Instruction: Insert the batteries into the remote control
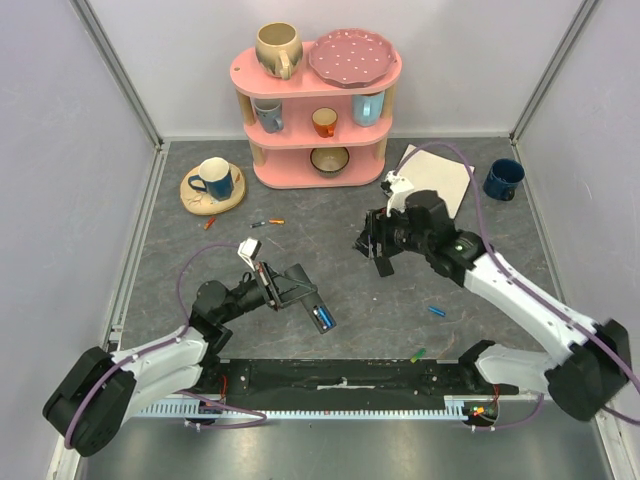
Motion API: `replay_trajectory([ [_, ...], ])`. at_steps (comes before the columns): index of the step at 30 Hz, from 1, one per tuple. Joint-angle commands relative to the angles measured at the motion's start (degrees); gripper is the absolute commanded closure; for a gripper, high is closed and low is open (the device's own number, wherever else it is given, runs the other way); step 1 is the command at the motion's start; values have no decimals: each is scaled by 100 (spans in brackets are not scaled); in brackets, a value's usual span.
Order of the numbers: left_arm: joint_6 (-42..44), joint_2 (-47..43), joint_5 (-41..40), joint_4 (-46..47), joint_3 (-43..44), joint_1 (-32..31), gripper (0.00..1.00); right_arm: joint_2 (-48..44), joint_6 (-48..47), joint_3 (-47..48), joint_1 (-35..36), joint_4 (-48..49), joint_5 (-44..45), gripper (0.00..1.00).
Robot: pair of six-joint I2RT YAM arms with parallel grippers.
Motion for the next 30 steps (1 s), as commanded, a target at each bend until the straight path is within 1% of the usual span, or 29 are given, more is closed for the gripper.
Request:
replay_trajectory([
  [1,266,-344,-38,90,-205,-24,98,922,-531,-297,-18,-1114,2492,32],
  [3,284,-580,-38,-68,-259,-24,98,1273,-549,-447,-18,-1043,2616,34],
  [6,372,-871,-38,-367,-294,-15,98,1538,-602,-535,-27,-946,2799,34],
  [7,442,-1054,-47,-603,-285,-15,98,1573,-628,-544,-27,-885,2861,34],
  [11,557,-1372,-82,-939,-285,-15,98,1793,-672,-378,-44,-849,2932,29],
  [17,565,-1408,-12,-913,-294,-15,98,2294,-847,-88,-62,-743,2783,25],
  [19,557,-1417,6,-904,-276,-15,98,2514,-883,-52,-62,-708,2722,25],
  [25,574,-1487,-3,-983,-276,-6,98,2751,-953,-34,-158,-542,2519,27],
  [30,600,-1461,6,-1009,-241,2,98,2918,-971,-8,-325,-383,2204,30],
])
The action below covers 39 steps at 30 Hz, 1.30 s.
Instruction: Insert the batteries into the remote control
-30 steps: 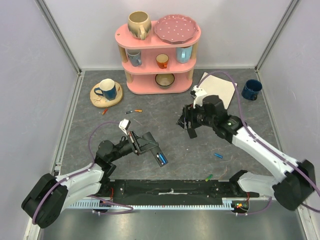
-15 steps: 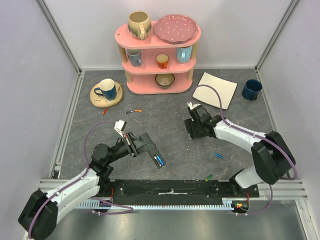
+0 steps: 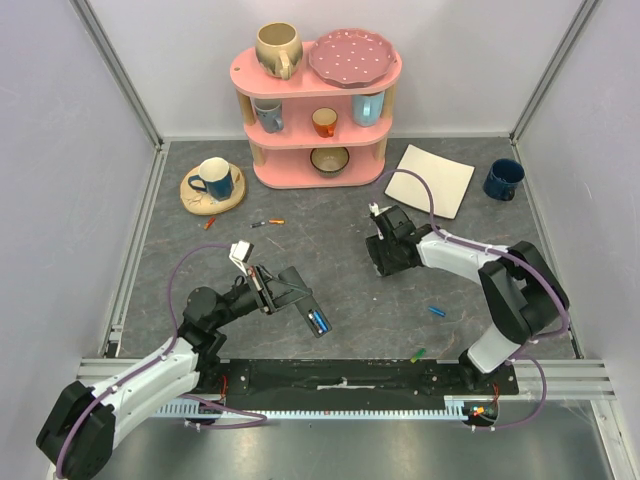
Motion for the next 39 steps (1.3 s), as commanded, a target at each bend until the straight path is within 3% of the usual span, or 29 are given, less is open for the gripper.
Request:
replay_trajectory([
  [1,268,-14,26,68,-213,11,98,138,-103,215,-135,336,-291,32],
  [18,277,162,70,130,-195,64,98,508,-200,224,-135,187,-397,40],
  [28,259,302,52,235,-160,73,98,596,-209,215,-127,11,-450,58],
  [32,233,496,44,367,-116,73,98,386,-139,145,-127,2,-458,65],
  [39,154,988,-123,718,-19,73,98,-484,-33,198,-135,-410,-775,67],
])
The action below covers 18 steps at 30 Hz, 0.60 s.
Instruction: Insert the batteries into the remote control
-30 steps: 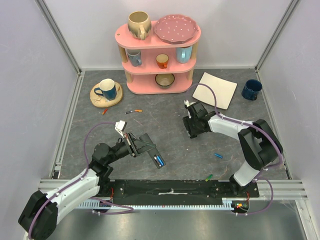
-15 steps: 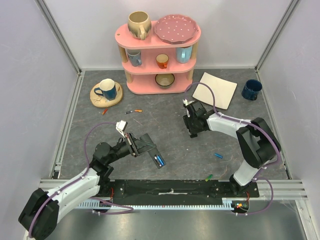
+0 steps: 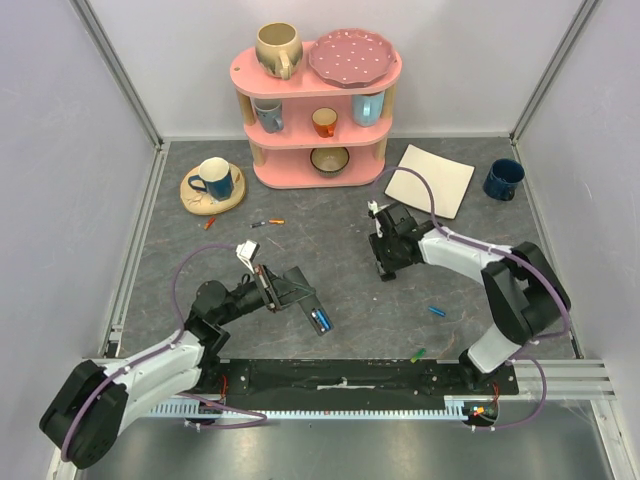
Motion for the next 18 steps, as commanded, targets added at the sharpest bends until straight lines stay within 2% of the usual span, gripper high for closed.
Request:
replay_trajectory([
  [1,47,300,-147,633,-8,20,98,-856,116,27,-2,-505,-276,67],
  [6,-85,887,-297,1107,123,20,98,-1613,116,168,112,-1180,-610,67],
  [10,-181,1458,-359,1521,308,20,98,-2202,116,614,620,-1813,-523,67],
  [18,-638,2655,-394,2734,677,-6,98,-2335,204,1844,1596,-2930,-329,67],
])
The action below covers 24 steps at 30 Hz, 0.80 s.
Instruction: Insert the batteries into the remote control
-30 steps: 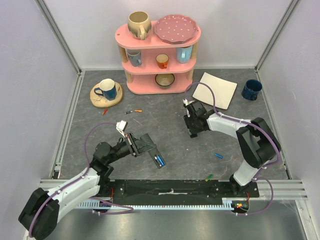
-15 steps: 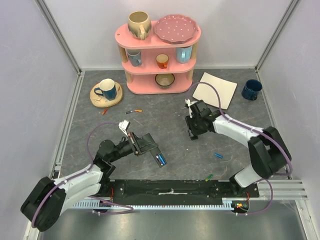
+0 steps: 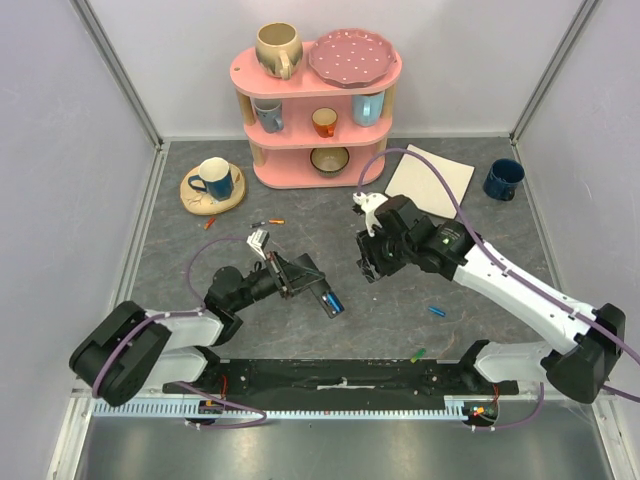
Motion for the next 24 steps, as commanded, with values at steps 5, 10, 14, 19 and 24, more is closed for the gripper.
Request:
replay_trajectory([
  [5,-475,858,-202,1363,446,-33,98,162,112,1167,620,-1072,227,67],
  [10,-546,1149,-333,1390,587,-85,98,426,226,1448,989,-1214,358,67],
  [14,-572,1273,-500,1328,666,-138,98,601,296,1519,1208,-1231,472,68],
  [19,-572,1317,-588,1126,763,-173,98,839,358,1607,1428,-1196,639,67],
  [24,-546,1273,-650,933,780,-200,98,1049,349,1712,1534,-1170,666,68],
])
